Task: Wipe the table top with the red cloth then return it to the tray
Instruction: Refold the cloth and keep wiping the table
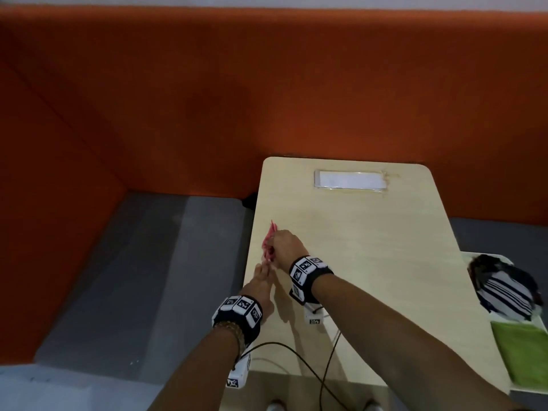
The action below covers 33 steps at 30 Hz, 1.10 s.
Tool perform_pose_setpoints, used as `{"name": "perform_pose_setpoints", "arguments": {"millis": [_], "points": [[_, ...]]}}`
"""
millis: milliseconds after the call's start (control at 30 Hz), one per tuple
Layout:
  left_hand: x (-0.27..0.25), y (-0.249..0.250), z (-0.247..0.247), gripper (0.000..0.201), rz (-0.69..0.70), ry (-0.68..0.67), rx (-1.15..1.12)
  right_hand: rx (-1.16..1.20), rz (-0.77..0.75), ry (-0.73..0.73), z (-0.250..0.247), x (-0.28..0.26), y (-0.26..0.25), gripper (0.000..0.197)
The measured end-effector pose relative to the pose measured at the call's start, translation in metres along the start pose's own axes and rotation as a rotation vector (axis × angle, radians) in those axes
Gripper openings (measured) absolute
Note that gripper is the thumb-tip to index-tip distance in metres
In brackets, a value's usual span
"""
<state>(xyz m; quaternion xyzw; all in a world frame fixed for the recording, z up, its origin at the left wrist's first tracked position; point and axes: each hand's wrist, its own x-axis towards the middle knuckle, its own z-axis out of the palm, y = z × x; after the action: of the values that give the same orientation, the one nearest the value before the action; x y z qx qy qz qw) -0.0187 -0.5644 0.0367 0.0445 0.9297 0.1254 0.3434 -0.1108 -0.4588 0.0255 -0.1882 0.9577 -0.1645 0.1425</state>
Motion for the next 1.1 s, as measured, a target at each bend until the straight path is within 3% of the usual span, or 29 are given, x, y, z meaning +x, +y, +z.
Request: {"name": "perform_pose_setpoints", "arguments": {"millis": [167, 367, 633, 800, 867, 967, 1100], "points": [[0.001, 0.002, 0.002, 0.091, -0.025, 0.003, 0.034, 0.013, -0.023, 0.036, -0.02, 0.033, -0.004, 0.022], [-0.005, 0.013, -0.007, 0.084, -0.032, -0.058, 0.143, -0.003, -0.034, -0.07, -0.01, -0.017, 0.015, 0.02], [0.0, 0.004, 0.004, 0.078, -0.008, -0.106, 0.262, 0.04, 0.117, -0.036, -0.046, -0.037, 0.088, 0.031], [0.006, 0.007, 0.008, 0.087, -0.042, -0.117, 0.295, 0.073, 0.247, 0.052, -0.063, -0.078, 0.141, 0.026], [0.011, 0.012, 0.008, 0.08, -0.056, -0.079, 0.3, 0.112, 0.314, 0.106, -0.068, -0.102, 0.153, 0.022], [0.011, 0.025, 0.009, 0.067, -0.066, -0.022, 0.254, 0.148, 0.403, 0.133, -0.058, -0.141, 0.159, 0.021], [0.008, 0.061, 0.018, 0.067, -0.001, -0.005, 0.153, 0.214, 0.42, 0.134, -0.039, -0.193, 0.151, 0.018]]}}
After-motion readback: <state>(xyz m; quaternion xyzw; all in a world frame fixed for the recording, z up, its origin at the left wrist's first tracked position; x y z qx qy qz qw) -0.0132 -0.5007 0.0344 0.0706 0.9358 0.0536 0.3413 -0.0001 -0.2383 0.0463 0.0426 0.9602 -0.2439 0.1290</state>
